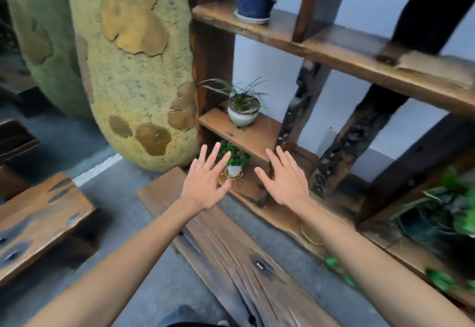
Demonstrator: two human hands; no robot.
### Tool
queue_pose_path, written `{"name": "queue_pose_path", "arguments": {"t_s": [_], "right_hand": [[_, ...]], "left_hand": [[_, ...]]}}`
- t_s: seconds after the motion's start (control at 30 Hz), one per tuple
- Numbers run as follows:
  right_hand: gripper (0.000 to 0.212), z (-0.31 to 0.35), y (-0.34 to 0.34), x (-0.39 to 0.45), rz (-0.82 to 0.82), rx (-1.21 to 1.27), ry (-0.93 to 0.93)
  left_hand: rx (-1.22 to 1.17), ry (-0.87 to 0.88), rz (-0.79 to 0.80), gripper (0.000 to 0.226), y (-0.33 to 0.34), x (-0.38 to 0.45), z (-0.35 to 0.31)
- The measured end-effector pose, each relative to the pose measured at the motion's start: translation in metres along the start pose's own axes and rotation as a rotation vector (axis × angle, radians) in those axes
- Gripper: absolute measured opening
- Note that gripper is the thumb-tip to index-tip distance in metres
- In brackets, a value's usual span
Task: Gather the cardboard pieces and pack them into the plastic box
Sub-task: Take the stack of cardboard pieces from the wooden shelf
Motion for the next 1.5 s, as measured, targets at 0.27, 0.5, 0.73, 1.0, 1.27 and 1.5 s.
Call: {"name": "queue_pose_path", "arguments": {"t_s": [0.27,0.5,0.73,1.0,1.27,1.5], "right_hand": [[0.070,-0.080,-0.067,0.029,-0.142,-0.006,0.206],[0.065,-0.128,-0.126,0.063,-0.335,0.014,0.332],[0.052,-0.154,-0.198,0.106,-0.542,-0.046,0.338],[0.042,-0.205,-0.278,0.142,-0.750,-0.104,0.526],[0.058,-0.266,-0.304,0.161,-0.549,0.114,1.024],[0.047,-0.265,-0.303,0.166,-0.495,0.233,1.117]], "left_hand": [[-0.157,0.224,-0.025,0.075,-0.021,0.116,-0.093],[-0.426,0.381,0.019,0.074,-0.029,0.202,-0.173],[-0.457,0.545,0.035,0.073,-0.047,0.287,-0.233],[-0.721,0.405,0.148,0.054,-0.063,0.353,-0.291],[-1.033,-0.068,0.375,0.037,-0.037,0.402,-0.327],[-1.238,-0.244,0.621,0.040,-0.030,0.413,-0.337]]}}
Point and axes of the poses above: each hand's wrist, its own x-axis towards the middle knuckle, its own y-axis out of the palm, z = x × y, the point moved 4 cm from there along x, towards the middle knuckle, and after that the axes turned 11 degrees about -z, right-handed, at the moved point
